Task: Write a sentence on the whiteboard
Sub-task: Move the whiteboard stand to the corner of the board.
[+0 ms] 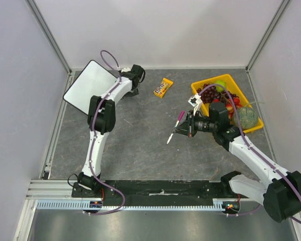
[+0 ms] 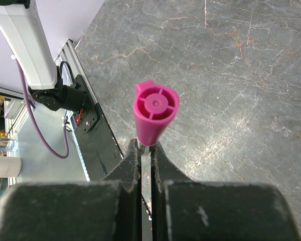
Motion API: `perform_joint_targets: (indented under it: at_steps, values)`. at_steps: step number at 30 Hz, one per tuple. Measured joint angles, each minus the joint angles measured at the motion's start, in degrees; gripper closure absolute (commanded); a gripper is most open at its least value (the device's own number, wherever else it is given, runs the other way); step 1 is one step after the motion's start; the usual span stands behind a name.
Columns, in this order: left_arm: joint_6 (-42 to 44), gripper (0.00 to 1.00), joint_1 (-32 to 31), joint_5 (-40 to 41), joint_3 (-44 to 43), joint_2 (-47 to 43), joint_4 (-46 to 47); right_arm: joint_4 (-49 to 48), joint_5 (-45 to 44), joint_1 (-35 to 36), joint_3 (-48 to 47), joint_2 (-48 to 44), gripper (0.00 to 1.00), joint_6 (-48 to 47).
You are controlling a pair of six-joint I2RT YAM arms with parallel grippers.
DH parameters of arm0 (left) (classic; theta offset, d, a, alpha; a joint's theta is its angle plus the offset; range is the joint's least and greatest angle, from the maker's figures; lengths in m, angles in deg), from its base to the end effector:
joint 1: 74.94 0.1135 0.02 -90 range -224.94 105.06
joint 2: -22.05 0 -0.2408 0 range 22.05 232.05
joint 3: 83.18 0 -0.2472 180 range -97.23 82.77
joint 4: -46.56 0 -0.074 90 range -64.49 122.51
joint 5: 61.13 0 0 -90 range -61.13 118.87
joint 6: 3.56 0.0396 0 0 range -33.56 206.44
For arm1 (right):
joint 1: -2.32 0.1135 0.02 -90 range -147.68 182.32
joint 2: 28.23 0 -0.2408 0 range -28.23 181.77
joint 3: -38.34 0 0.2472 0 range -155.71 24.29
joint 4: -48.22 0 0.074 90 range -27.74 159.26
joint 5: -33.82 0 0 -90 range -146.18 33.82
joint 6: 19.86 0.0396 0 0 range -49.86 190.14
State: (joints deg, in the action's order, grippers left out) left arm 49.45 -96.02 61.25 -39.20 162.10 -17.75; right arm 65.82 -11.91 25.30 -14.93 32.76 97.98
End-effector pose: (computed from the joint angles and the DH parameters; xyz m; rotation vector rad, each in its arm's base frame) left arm 0.4656 -0.1568 0.1509 -0.4865 2.4720 0.4050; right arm 0.2108 0.1194 0.2471 -0.4440 2.0869 1.3205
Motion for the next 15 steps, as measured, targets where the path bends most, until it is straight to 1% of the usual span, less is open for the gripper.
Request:
perform_joint_targets:
  at_steps: [2,5,9,15]
  values:
    - [0.0,0.31,0.7,0.0,-1.2,0.4,0.0,0.0,0.0,0.0,0.0,0.1,1.00,0.0]
    - [0.2,0.36,1.6,0.0,-3.9,1.4,-0.1,0.0,0.0,0.0,0.0,0.4,1.00,0.0]
    - [0.5,0.38,2.8,-0.1,-6.9,2.8,-0.1,0.0,0.0,0.0,0.0,0.7,1.00,0.0]
    - [0.5,0.40,4.0,-0.2,-8.0,4.5,-0.3,0.0,0.0,0.0,0.2,0.7,1.00,0.0]
